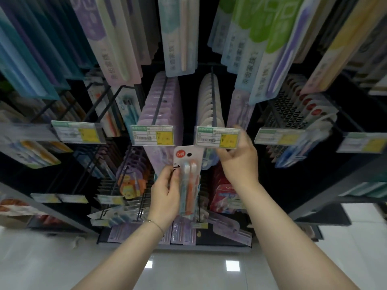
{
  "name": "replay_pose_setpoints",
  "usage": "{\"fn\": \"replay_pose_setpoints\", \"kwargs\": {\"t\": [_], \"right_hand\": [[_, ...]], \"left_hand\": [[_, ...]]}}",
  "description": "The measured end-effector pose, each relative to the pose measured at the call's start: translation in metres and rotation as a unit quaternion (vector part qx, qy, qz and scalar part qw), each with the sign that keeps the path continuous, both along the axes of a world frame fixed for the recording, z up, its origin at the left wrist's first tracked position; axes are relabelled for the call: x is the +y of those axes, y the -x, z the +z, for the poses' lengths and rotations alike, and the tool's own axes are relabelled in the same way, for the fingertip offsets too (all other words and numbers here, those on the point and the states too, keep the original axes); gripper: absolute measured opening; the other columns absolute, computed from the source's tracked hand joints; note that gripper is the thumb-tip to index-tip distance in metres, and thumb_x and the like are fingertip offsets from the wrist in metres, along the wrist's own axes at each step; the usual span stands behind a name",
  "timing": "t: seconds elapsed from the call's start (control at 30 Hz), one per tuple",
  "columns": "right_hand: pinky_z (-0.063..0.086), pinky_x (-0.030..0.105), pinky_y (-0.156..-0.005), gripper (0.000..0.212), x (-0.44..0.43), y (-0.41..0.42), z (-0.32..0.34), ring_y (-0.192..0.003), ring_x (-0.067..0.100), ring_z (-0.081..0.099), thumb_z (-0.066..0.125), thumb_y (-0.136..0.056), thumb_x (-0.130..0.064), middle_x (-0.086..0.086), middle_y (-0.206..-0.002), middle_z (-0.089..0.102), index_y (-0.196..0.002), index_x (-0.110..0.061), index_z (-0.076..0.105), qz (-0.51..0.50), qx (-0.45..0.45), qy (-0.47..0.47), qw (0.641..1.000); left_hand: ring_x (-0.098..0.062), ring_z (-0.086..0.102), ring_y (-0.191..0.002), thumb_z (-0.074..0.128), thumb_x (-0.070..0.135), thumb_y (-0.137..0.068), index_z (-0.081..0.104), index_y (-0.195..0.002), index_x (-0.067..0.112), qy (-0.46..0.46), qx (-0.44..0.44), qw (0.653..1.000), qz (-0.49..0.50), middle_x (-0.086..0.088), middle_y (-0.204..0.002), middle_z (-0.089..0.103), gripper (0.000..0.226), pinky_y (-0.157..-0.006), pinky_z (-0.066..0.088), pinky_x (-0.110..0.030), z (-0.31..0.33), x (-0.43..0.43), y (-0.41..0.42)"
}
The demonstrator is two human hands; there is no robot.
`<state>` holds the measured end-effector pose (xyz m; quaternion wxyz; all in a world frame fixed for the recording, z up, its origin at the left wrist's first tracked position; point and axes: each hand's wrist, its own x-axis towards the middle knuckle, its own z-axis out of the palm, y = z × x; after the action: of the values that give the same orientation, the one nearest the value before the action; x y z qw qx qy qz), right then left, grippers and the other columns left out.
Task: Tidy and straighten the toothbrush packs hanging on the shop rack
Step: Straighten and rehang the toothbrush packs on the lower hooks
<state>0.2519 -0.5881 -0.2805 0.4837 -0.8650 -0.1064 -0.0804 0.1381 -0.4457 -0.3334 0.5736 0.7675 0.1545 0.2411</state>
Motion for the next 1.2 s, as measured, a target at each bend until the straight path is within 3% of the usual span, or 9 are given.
{"fn": "replay_pose_setpoints", "kwargs": {"t": [0.1,0.17,0.3,0.43,0.53,0.6,0.77,0.97,1.2], "right_hand": [[0.052,0.034,-0.074,0.039,-0.028,0.0,-0.005,-0.082,0.017,0.062,0.054,-0.09,-0.052,0.0,-0.098,0.066,-0.112,-0.022,0.064,-0.018,-0.002,0.053,0.998],[0.051,0.032,-0.071,0.028,-0.047,-0.001,-0.007,-0.081,0.016,0.063,0.056,-0.094,-0.045,-0.001,-0.09,0.068,-0.1,-0.02,0.069,-0.043,-0.013,0.066,0.997],[0.045,0.03,-0.068,0.007,-0.087,-0.002,-0.009,-0.08,0.017,0.063,0.061,-0.093,-0.03,-0.005,-0.084,0.066,-0.091,-0.024,0.06,-0.133,-0.009,0.009,0.991],[0.04,0.027,-0.084,0.042,-0.119,-0.016,-0.006,-0.106,0.023,0.058,0.072,-0.085,-0.027,0.007,-0.121,0.055,-0.118,-0.015,0.049,-0.263,-0.004,-0.074,0.962],[0.029,0.019,-0.1,0.083,-0.129,-0.034,0.001,-0.134,0.02,0.041,0.076,-0.083,-0.031,0.007,-0.148,0.037,-0.148,-0.01,0.028,-0.282,0.027,-0.119,0.952],[0.022,0.015,-0.104,0.094,-0.132,-0.047,0.006,-0.141,0.019,0.032,0.076,-0.083,-0.036,0.006,-0.156,0.027,-0.154,-0.01,0.02,-0.274,0.048,-0.103,0.955],[0.032,0.03,-0.111,0.076,-0.134,-0.065,0.013,-0.136,0.025,0.042,0.07,-0.087,-0.04,0.009,-0.15,0.042,-0.148,-0.011,0.036,-0.264,0.076,-0.09,0.957],[0.027,0.017,-0.095,0.07,-0.143,-0.069,0.009,-0.133,0.022,0.044,0.069,-0.09,-0.035,0.008,-0.146,0.046,-0.147,-0.013,0.036,-0.256,0.066,-0.085,0.961],[0.035,0.019,-0.095,0.068,-0.153,-0.064,0.01,-0.124,0.019,0.054,0.08,-0.077,-0.032,0.004,-0.136,0.057,-0.135,-0.011,0.05,-0.256,0.068,-0.139,0.954]], "left_hand": [[0.001,0.057,-0.078,0.045,0.014,-0.104,0.057,-0.087,0.029,0.003,0.005,1.0,-0.01,0.016,-0.083,0.063,0.025,-0.07,0.042,-0.012,-0.001,-0.011,-0.005],[0.003,0.059,-0.083,0.045,0.014,-0.104,0.058,-0.091,0.029,0.005,0.01,1.0,-0.018,0.021,-0.086,0.064,0.023,-0.073,0.043,-0.009,-0.005,-0.018,-0.008],[0.002,0.06,-0.084,0.045,0.014,-0.103,0.058,-0.092,0.026,0.007,0.01,0.999,-0.042,0.019,-0.087,0.064,0.021,-0.072,0.043,-0.008,-0.011,-0.036,-0.011],[0.003,0.06,-0.084,0.045,0.012,-0.103,0.059,-0.092,0.025,0.01,0.019,0.998,-0.067,0.021,-0.088,0.065,0.022,-0.071,0.042,-0.005,-0.011,-0.05,-0.015],[0.0,0.061,-0.084,0.045,0.015,-0.104,0.06,-0.094,0.024,0.008,0.025,0.996,-0.082,0.018,-0.088,0.065,0.021,-0.071,0.044,-0.008,-0.012,-0.055,-0.02],[-0.004,0.062,-0.084,0.044,0.018,-0.104,0.061,-0.095,0.023,0.012,0.032,0.995,-0.089,0.014,-0.088,0.065,0.019,-0.072,0.046,-0.011,-0.014,-0.057,-0.024],[-0.006,0.063,-0.084,0.045,0.023,-0.104,0.06,-0.094,0.028,0.025,0.047,0.994,-0.091,0.012,-0.089,0.066,0.019,-0.074,0.049,-0.016,-0.016,-0.058,-0.028],[-0.013,0.06,-0.081,0.045,0.024,-0.104,0.059,-0.091,0.023,0.014,0.046,0.995,-0.088,0.005,-0.086,0.063,0.019,-0.073,0.047,-0.021,-0.014,-0.054,-0.027],[-0.004,0.06,-0.08,0.045,0.021,-0.104,0.058,-0.091,0.023,0.001,0.037,0.996,-0.086,0.013,-0.084,0.063,0.018,-0.071,0.046,-0.015,-0.01,-0.051,-0.02]]}}
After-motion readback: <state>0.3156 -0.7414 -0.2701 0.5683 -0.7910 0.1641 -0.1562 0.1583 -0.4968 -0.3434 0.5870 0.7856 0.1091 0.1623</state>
